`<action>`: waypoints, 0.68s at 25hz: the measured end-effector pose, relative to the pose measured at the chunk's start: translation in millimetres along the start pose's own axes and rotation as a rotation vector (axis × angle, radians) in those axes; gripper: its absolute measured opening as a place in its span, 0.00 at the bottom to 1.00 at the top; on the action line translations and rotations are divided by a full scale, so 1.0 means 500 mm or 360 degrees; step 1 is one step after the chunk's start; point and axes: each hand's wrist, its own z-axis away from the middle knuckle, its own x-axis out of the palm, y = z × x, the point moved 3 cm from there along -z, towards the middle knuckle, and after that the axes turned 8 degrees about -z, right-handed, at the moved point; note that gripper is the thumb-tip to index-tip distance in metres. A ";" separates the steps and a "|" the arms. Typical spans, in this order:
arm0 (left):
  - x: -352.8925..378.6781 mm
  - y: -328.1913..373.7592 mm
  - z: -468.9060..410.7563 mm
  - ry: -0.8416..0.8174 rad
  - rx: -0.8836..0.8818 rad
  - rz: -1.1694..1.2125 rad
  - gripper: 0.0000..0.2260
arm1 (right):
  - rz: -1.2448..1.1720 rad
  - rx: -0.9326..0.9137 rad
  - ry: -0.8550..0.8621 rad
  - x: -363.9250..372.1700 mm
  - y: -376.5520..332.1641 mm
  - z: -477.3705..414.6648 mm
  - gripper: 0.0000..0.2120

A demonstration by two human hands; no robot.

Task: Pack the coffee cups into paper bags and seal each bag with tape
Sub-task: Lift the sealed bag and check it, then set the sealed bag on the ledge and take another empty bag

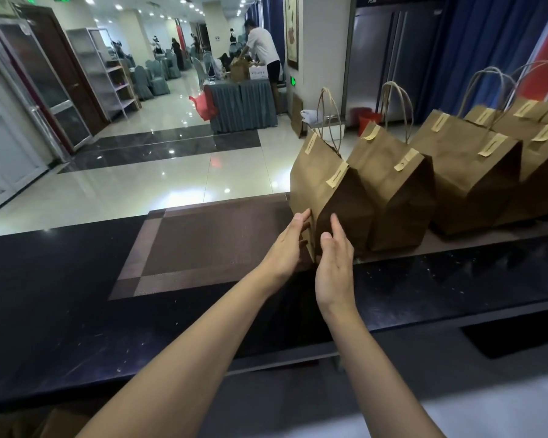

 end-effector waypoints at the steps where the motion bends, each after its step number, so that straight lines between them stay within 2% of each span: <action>1: -0.005 -0.009 0.007 0.0017 0.0002 -0.0005 0.23 | -0.0010 0.0001 0.0014 -0.002 0.002 0.003 0.23; 8: -0.063 -0.083 0.146 0.0261 -0.0008 -0.0049 0.22 | -0.0289 -0.0009 0.0104 0.016 0.007 0.055 0.21; 17: -0.170 -0.122 0.438 0.0678 -0.0063 -0.0098 0.26 | -0.0385 0.0075 -0.0335 0.173 -0.018 0.217 0.18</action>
